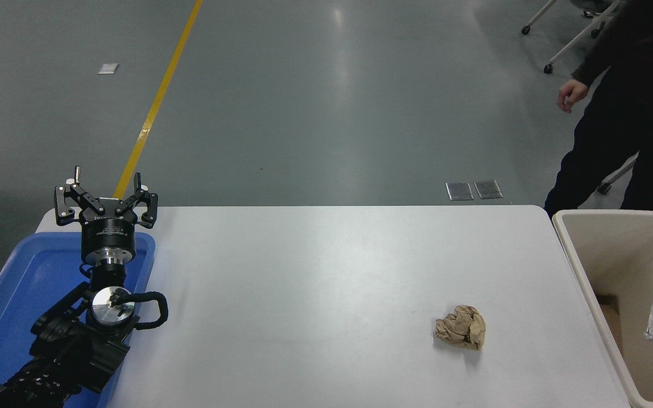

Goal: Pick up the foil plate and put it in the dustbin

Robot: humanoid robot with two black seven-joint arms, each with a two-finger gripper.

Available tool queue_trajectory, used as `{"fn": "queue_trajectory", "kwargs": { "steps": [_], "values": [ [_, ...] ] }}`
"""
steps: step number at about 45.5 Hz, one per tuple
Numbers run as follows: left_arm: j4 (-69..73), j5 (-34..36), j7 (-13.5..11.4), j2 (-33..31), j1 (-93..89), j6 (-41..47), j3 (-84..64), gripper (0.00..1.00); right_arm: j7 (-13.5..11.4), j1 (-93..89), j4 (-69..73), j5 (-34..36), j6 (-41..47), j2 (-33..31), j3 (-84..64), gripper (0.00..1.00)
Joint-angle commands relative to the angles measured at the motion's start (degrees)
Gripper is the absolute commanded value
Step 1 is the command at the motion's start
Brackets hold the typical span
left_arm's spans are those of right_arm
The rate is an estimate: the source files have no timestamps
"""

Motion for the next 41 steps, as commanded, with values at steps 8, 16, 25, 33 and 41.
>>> {"fn": "queue_trajectory", "kwargs": {
  "steps": [8,16,25,33,41],
  "values": [
    [0.0,0.0,0.0,0.0,0.0,0.0,0.0,0.99,0.0,0.2,0.0,-0.1,-0.2,0.1,-0.1,0.00],
    [0.0,0.0,0.0,0.0,0.0,0.0,0.0,0.99,0.0,0.6,-0.3,-0.1,-0.2,0.1,0.0,0.23],
    [0.0,0.0,0.0,0.0,0.0,0.0,0.0,0.99,0.0,1.4,0.0,0.4,0.2,0.7,0.2,0.96],
    [0.0,0.0,0.0,0.0,0.0,0.0,0.0,0.99,0.2,3.9,0.4,0.5,0.5,0.6,-0.6,0.99],
    [0.0,0.1,0.0,0.0,-0.1,-0.1,0.0,0.99,0.1,14.4,13.4,-0.8,0.8,-5.5,-6.3,1.00]
  ]
}}
